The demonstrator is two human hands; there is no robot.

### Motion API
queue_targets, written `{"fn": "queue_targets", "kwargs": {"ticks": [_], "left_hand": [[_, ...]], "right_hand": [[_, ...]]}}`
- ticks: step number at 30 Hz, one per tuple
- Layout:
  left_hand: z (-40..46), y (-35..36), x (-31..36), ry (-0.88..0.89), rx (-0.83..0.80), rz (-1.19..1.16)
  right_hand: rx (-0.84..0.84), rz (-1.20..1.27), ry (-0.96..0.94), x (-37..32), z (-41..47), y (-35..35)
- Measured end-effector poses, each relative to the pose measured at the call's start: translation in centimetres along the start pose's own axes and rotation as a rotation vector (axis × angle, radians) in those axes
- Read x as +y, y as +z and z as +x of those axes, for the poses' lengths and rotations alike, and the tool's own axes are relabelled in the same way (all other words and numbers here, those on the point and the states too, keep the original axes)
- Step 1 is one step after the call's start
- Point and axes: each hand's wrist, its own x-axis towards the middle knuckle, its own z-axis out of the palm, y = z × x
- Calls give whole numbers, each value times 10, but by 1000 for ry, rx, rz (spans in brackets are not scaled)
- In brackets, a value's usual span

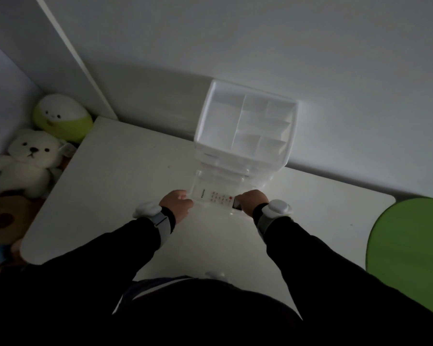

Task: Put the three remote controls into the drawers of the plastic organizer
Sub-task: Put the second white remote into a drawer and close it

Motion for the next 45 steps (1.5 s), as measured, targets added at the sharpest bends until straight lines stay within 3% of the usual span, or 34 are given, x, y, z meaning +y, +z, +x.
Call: {"fn": "queue_targets", "kwargs": {"ticks": [6, 11, 15, 18, 26, 45], "left_hand": [[13, 1, -6, -59, -43, 20], [23, 8, -9, -142, -30, -49], [28, 10, -9, -151, -55, -75], [30, 11, -2, -129, -27, -84], [46, 14, 25, -110, -32, -177], [74, 23, 60, -38, -77, -90]], "right_hand": [[371, 389, 47, 45, -14, -5], [276, 486, 200, 88, -8, 14], [146, 564, 179, 83, -14, 28], [162, 469, 115, 79, -10, 29], [195, 491, 80, 63, 11, 9], [237, 423, 58, 38, 37, -25]]}}
